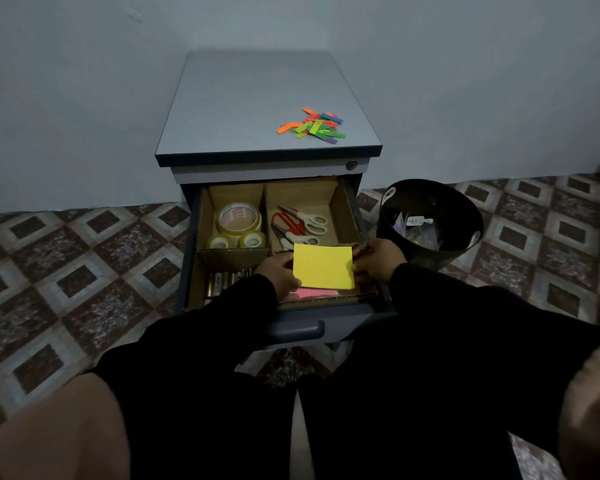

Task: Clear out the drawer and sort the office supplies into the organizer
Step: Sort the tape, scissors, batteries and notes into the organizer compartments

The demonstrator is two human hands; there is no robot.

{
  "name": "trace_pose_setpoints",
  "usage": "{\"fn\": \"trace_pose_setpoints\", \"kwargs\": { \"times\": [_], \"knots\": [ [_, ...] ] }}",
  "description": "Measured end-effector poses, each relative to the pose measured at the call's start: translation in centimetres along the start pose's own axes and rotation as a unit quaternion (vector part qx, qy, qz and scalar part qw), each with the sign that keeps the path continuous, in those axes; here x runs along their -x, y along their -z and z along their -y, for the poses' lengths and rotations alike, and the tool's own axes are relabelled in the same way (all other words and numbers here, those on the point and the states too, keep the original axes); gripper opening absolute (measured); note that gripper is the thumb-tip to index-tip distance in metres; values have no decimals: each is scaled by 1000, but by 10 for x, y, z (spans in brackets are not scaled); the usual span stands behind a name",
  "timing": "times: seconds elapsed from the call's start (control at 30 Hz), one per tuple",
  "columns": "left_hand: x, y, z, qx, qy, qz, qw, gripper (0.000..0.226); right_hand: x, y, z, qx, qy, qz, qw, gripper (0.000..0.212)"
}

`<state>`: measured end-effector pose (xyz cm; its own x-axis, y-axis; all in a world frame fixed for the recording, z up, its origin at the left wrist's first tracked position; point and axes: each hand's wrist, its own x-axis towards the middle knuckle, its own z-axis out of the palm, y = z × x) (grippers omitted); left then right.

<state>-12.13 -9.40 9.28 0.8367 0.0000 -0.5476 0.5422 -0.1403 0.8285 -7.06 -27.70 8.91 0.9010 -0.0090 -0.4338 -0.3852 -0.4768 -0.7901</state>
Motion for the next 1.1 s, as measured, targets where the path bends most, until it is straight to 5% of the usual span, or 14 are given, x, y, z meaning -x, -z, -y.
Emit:
{"fn": "trace_pose_setpoints", "kwargs": {
  "times": [0.23, 0.43, 0.57, 0.7, 0.8, 0.9, 1.1],
  "knots": [
    [-4, 1, -7, -148, 19, 40, 988, 39, -4, -3, -1, 52, -19, 24, 998, 25],
    [-7, 3, -7, -95, 66, 61, 991, 8, -1, -3, 2, 71, -38, 50, 996, 21],
    [-8, 2, -4, -124, 42, 65, 989, 20, -1, -2, 2, 107, -30, 46, 993, 31],
    [-10, 0, 4, -186, -38, 28, 981, 70, -3, -4, 1, 134, -14, 47, 990, 17],
    [-6, 1, 9, -232, -68, -22, 970, 57, -2, -4, 0, 155, -6, 51, 987, 11],
    [-3, 1, 6, -317, -71, -29, 945, 33, -4, -6, -3, 182, -6, 49, 982, 28],
    [-11, -1, -3, -373, -40, 28, 926, 41, -4, -8, -2, 199, -4, 43, 979, 25]
  ]
}}
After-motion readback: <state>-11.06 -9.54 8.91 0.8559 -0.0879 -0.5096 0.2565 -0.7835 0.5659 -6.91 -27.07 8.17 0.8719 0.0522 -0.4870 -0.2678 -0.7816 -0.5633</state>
